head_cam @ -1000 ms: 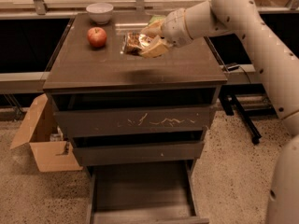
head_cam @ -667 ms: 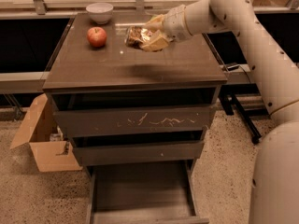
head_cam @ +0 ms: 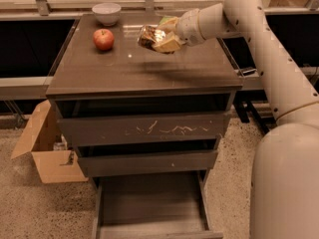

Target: Pick orange can from bottom drawer and place on counter

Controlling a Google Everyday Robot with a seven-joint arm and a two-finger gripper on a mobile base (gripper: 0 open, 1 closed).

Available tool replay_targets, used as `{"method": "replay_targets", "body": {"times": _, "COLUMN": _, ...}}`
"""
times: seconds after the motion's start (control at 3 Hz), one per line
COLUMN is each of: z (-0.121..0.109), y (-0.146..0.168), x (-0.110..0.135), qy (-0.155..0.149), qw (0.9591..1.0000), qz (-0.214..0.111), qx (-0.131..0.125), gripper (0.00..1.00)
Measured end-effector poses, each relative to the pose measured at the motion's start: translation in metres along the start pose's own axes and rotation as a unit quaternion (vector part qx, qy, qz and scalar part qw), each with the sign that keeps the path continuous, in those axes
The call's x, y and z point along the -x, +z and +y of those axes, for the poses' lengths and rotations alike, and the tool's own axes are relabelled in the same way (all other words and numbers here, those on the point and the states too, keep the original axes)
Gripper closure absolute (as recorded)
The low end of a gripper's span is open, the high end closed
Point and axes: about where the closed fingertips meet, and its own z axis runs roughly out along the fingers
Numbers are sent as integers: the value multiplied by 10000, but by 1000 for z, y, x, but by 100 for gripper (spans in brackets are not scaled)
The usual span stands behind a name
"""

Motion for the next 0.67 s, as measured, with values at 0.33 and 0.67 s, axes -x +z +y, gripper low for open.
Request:
{"method": "replay_targets", "body": {"times": 0.33, "z": -4, "y": 4, "x": -11, "qy": 185, "qw": 9998, "qz": -73, "qx": 33, "gripper": 14}}
{"method": "replay_targets", "body": {"times": 0.67, "z": -7, "y": 5, "x": -14, "qy": 250, "qw": 9996, "qz": -114, "qx": 74, "gripper": 0}}
